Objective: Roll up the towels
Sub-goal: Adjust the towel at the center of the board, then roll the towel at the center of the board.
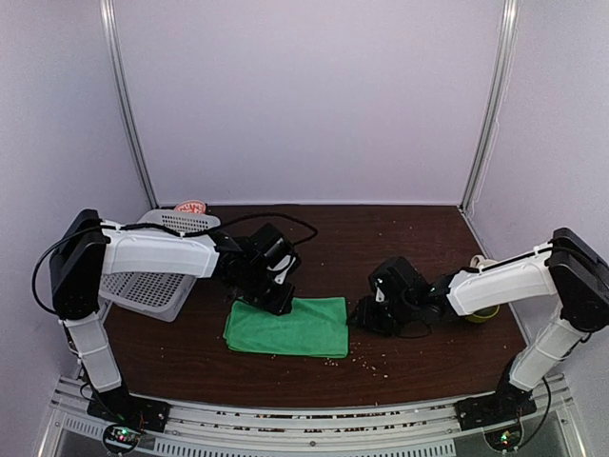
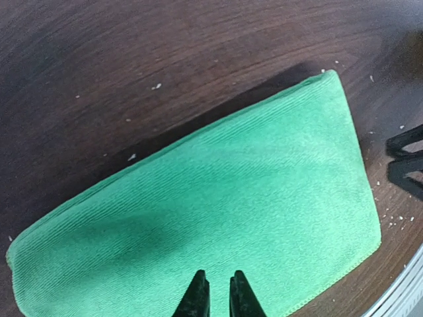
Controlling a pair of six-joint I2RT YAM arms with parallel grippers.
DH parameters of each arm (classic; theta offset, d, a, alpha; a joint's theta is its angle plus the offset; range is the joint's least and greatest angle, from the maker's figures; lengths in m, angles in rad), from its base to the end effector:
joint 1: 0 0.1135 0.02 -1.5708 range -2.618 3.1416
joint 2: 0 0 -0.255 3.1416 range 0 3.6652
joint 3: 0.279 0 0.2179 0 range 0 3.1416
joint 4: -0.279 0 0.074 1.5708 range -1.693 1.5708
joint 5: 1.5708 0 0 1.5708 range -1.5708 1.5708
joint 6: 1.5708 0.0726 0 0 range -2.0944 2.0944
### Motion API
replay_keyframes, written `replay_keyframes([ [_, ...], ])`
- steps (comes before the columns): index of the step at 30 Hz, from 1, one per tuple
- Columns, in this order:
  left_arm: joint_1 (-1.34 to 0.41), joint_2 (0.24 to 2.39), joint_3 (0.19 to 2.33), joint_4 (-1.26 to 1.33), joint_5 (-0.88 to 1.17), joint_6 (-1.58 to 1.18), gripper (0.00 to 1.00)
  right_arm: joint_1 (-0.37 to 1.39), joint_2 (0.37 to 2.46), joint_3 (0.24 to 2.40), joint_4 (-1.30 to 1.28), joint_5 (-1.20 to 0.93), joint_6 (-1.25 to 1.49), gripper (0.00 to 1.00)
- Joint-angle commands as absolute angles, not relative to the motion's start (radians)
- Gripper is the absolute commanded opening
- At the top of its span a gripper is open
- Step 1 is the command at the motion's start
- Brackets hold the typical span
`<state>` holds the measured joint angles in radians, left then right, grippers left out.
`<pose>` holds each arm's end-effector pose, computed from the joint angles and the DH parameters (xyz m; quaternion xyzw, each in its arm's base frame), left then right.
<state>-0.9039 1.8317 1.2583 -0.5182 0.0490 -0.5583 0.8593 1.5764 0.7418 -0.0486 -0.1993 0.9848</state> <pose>0.2210 -0.2865 0.1666 0.1727 0.9557 -0.1761 0.1607 0.1841 0.2356 0.1414 0.0253 0.9371 0.3238 0.1280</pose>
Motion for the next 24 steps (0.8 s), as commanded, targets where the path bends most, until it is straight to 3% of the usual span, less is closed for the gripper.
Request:
replay_keyframes([
  [1,-0.904,1.845,1.225,-0.441,0.065,-0.569,0.12,0.869,1.622,0.714,0.062,-0.249,1.059,0.41],
  [13,-0.921,1.857,1.183,-0.423,0.056,-0.580,0.09,0.890,1.707,0.735,0.069,-0.277,1.083,0.26],
  [18,-0.946,1.871,1.189,-0.424,0.067,-0.575,0.07,0.887,1.694,0.723,0.050,-0.240,1.082,0.00],
  [24,-0.989,1.885,1.224,-0.435,0.086,-0.571,0.07,0.855,1.589,0.742,-0.123,-0.138,0.974,0.00],
])
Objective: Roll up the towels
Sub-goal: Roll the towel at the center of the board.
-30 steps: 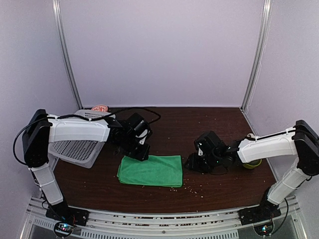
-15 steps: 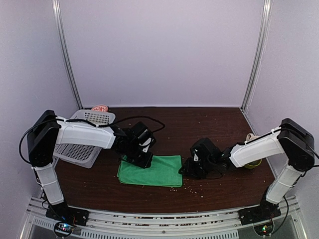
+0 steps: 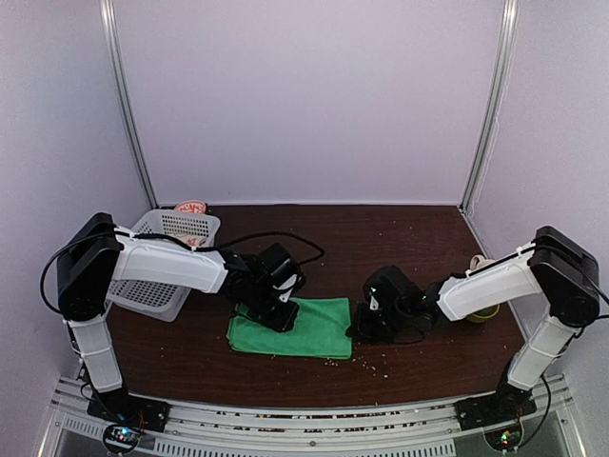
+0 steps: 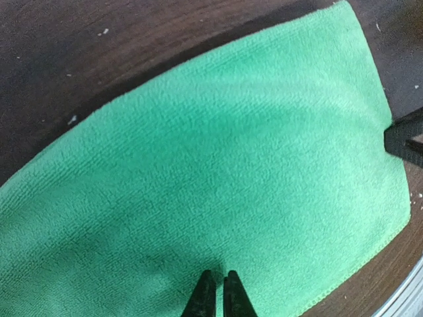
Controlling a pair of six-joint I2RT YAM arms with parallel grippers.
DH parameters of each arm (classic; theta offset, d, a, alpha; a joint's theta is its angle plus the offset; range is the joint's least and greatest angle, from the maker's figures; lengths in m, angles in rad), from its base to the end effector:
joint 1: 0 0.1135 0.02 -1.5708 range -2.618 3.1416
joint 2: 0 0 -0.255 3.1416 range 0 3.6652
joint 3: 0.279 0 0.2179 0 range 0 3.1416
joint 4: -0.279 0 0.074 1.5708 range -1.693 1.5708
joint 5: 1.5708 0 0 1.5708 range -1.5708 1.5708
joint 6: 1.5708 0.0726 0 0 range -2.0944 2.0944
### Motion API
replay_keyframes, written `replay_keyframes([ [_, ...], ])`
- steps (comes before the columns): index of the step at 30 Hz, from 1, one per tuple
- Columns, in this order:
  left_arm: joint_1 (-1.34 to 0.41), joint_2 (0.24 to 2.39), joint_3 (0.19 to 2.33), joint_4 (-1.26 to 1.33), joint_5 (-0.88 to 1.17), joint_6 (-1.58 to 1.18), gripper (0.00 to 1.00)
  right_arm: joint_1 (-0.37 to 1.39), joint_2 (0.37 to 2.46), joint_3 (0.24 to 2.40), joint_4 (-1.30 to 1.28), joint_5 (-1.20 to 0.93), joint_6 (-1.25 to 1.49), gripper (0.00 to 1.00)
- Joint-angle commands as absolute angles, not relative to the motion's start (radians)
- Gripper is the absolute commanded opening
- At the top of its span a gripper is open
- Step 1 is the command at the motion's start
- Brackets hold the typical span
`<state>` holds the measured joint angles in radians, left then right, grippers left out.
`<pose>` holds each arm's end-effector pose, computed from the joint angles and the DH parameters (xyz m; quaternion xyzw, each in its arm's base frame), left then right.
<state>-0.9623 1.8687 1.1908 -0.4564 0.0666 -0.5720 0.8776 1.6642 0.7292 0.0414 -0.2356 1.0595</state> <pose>0.2004 -0.2961 0.1399 0.1963 0.9558 -0.1736 0.1332 0.1832 0.2470 0.1218 0.0462 0.9364 0.3346 0.0955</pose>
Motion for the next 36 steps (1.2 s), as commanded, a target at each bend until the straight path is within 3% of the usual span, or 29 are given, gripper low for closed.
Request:
replay_keyframes([
  [1,-0.995,1.886,1.236,-0.441,0.086,-0.570,0.07,0.848,1.569,0.754,-0.169,-0.117,0.937,0.00],
  [8,-1.002,1.854,1.313,-0.502,0.025,-0.587,0.13,0.811,1.515,0.878,-0.544,0.062,0.627,0.00],
  [14,-0.974,1.805,1.330,-0.622,-0.193,-0.708,0.22,0.766,1.483,0.850,-0.573,0.102,0.582,0.00],
  [19,-0.894,1.747,1.193,-0.504,-0.110,-0.792,0.50,0.721,1.482,0.835,-0.556,0.070,0.549,0.00],
  [21,-0.880,1.753,1.174,-0.470,-0.076,-0.785,0.56,0.719,1.489,0.838,-0.549,0.061,0.537,0.00],
  [36,-0.864,1.926,1.325,-0.431,0.070,-0.751,0.42,0.707,1.519,0.899,-0.579,0.071,0.516,0.00],
])
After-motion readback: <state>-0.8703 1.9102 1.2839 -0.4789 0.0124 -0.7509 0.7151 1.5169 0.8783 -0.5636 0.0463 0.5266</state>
